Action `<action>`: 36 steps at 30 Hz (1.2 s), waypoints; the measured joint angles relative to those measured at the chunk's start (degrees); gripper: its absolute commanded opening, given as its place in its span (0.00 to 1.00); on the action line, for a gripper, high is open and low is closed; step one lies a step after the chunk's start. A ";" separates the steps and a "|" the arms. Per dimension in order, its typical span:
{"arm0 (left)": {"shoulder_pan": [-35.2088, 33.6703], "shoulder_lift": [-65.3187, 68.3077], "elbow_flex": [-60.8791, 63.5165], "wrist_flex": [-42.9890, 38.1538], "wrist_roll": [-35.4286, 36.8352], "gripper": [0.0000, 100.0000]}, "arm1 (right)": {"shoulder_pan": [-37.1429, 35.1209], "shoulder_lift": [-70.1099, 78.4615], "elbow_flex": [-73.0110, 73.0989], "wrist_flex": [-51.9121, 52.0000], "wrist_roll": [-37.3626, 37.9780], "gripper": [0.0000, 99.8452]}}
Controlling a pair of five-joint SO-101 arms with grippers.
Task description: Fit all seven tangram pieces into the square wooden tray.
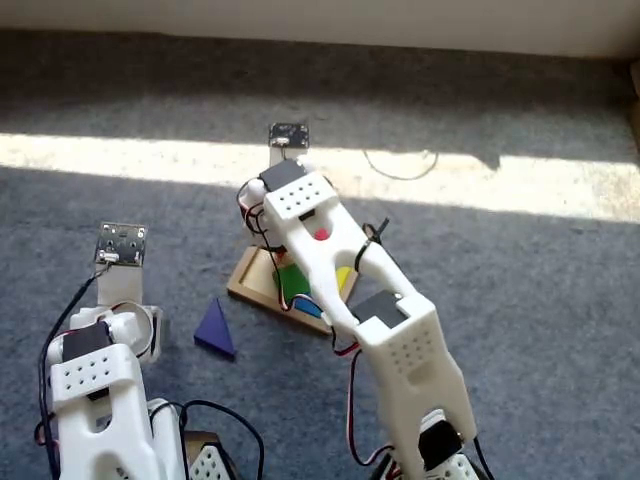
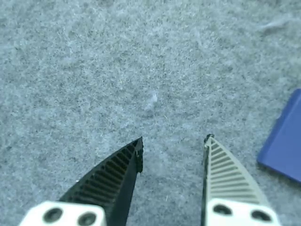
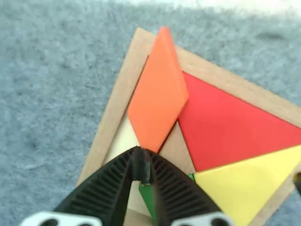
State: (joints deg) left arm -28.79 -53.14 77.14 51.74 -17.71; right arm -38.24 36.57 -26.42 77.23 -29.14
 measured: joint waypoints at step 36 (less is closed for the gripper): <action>0.00 0.00 0.00 -0.70 0.00 0.21 | 0.44 -0.53 1.58 -1.32 0.00 0.01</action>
State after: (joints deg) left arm -28.79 -53.14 77.14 51.03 -17.71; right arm -37.80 36.04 -24.84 75.91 -29.14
